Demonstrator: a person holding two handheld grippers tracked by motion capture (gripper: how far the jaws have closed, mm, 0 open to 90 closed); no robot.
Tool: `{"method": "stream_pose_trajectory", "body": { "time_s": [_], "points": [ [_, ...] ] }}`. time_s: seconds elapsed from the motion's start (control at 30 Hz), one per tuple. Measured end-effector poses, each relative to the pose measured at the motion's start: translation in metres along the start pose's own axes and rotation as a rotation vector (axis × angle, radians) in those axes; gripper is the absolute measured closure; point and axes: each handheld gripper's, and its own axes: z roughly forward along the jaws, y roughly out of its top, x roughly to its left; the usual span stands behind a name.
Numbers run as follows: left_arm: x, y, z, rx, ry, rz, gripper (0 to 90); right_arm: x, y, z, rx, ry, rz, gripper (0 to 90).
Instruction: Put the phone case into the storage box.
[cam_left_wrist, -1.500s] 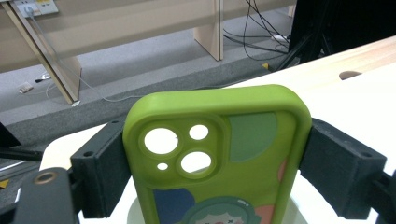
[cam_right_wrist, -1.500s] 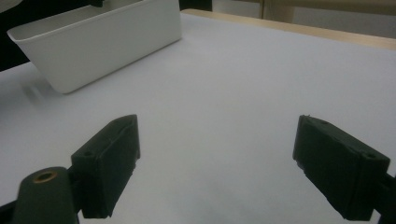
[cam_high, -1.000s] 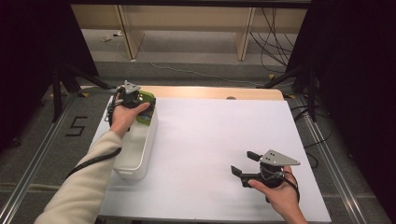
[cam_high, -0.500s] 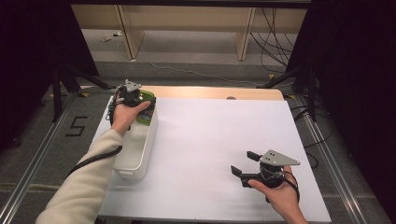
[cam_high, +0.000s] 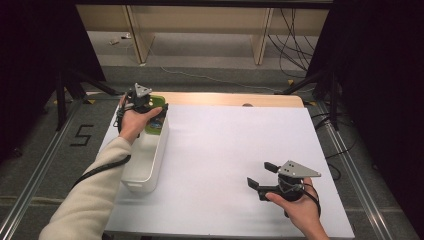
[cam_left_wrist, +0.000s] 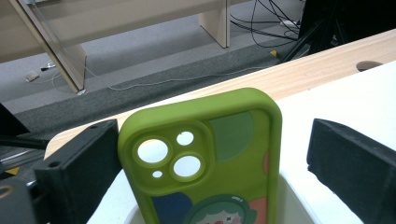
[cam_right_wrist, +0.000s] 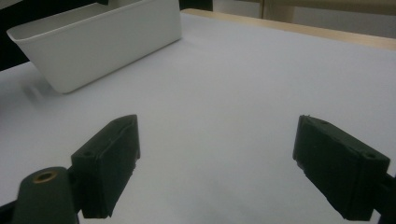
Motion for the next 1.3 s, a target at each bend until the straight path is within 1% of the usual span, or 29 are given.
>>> {"method": "stream_pose_trajectory", "body": {
  "time_s": [0.1,0.4,1.07,1.3],
  "points": [
    [-0.001,0.001,-0.001,-0.006,-0.003,0.0,0.0,0.0,0.0,0.0,0.0,0.001,0.0,15.8],
    [-0.001,0.004,-0.006,-0.021,-0.002,-0.005,0.0,0.0,0.0,0.0,0.001,0.0,0.001,15.8],
    [0.003,0.012,-0.026,-0.074,0.001,-0.02,0.0,0.0,0.0,0.0,0.001,0.0,0.0,15.9],
    [0.005,0.011,-0.032,-0.078,0.004,-0.023,0.0,0.0,0.0,0.001,0.002,-0.001,0.0,15.8]
  ]
}}
